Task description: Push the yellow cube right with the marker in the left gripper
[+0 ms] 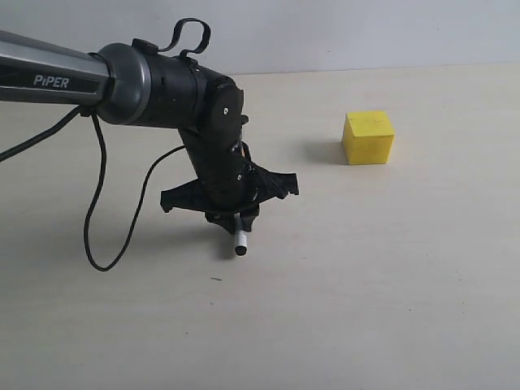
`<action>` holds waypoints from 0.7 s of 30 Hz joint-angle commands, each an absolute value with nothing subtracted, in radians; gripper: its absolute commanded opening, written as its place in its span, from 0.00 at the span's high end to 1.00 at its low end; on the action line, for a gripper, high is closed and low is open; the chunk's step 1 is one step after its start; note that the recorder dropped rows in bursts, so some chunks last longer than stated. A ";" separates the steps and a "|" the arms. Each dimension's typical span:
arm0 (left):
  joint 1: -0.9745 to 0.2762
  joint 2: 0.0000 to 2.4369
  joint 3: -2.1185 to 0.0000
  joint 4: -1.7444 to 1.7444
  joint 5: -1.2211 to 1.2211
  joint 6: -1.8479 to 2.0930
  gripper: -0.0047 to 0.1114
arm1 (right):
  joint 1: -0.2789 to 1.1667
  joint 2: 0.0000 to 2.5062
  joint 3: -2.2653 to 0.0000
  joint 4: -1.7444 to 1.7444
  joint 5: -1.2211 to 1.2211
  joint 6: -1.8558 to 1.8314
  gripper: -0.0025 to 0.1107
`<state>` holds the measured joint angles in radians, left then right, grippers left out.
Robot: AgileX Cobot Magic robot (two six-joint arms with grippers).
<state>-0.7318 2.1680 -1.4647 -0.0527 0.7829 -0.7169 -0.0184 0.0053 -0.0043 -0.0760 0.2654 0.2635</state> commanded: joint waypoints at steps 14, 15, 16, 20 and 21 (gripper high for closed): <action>-0.726 2.133 -1.478 -0.074 0.785 -0.580 0.52 | -0.018 0.000 0.000 -0.077 0.261 0.262 0.98; -0.726 2.119 -1.484 -0.080 0.795 -0.501 0.52 | -0.018 0.000 0.000 -0.077 0.261 0.262 0.98; -0.726 2.103 -1.492 -0.086 0.806 -0.431 0.52 | -0.018 0.000 0.000 -0.077 0.261 0.262 0.98; -0.726 2.024 -1.498 -0.065 0.840 -0.361 0.65 | -0.018 0.000 0.000 -0.077 0.261 0.262 0.98; -0.726 1.996 -1.491 -0.063 0.835 -0.361 0.74 | -0.018 0.000 0.000 -0.077 0.261 0.262 0.98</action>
